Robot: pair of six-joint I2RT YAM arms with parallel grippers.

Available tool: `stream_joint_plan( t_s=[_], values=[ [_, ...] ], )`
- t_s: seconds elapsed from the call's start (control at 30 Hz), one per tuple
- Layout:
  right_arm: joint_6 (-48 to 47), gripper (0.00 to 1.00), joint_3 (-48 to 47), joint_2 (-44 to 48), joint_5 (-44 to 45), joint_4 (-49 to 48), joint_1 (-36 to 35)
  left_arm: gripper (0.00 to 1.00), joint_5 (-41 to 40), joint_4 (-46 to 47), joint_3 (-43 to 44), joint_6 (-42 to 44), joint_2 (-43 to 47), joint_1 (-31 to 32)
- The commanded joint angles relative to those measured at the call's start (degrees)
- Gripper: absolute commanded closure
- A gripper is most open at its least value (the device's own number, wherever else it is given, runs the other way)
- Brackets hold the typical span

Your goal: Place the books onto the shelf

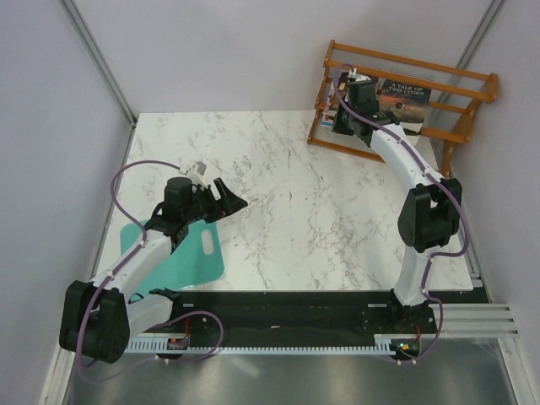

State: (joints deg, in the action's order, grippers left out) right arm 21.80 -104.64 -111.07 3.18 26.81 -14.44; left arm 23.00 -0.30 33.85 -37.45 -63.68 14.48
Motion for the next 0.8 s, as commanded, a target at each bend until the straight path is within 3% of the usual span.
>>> stream_joint_plan(
  t_s=[0.0,0.27,0.77],
  values=[
    [-3.3,1.00,5.2,3.3,2.1,3.7,-0.7,0.13,0.7,2.2,-0.4,0.5,0.8,-0.3],
    [-4.1,1.00,5.4,1.0,7.2,3.3,-0.8,0.14,1.0,2.9,-0.4,0.3,0.1,-0.3],
    [-3.8,1.00,-7.7,-10.7,15.7,5.0,-0.8,0.14,0.6,2.4,0.3,0.5,0.6,-0.3]
  ],
)
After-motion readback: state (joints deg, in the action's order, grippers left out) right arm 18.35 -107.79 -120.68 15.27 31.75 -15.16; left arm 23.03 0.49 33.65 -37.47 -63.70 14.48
